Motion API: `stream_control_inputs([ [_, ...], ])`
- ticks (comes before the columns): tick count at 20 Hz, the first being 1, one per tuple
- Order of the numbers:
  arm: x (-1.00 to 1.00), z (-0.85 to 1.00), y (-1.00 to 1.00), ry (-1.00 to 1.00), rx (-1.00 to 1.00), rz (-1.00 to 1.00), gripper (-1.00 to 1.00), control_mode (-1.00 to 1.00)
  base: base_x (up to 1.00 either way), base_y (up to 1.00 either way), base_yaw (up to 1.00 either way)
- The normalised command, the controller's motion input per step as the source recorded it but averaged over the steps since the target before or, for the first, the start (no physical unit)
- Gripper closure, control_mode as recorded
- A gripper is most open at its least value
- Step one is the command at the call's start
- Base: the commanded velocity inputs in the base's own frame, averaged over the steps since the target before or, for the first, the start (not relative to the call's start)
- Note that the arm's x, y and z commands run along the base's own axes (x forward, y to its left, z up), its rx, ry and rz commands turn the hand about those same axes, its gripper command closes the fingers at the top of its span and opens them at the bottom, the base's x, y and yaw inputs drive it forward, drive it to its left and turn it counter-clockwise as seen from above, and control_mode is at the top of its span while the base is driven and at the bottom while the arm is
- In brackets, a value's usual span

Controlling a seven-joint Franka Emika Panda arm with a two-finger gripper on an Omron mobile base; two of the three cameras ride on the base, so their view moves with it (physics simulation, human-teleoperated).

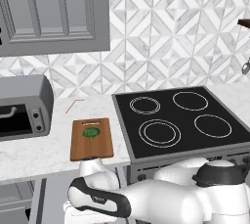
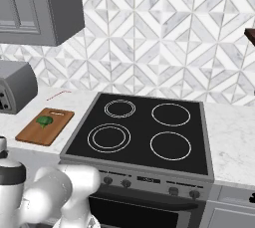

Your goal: Place the appropriate cutting tool for cutting the broccoli skin on the cutting board.

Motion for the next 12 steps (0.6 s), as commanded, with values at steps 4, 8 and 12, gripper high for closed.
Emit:
stream_control_inputs([
  [4, 0.46, 0.0, 0.04, -0.26, -0.02, 0.0, -1.0, -1.0, 0.0, 0.0, 0.0],
  [8, 0.29, 0.0, 0.13, -0.25, -0.06, 0.0, -1.0, -1.0, 0.0, 0.0, 0.0],
  [12, 0.34, -0.05, 0.12, -0.02, -0.07, 0.0, -1.0, -1.0, 0.0, 0.0, 0.0],
])
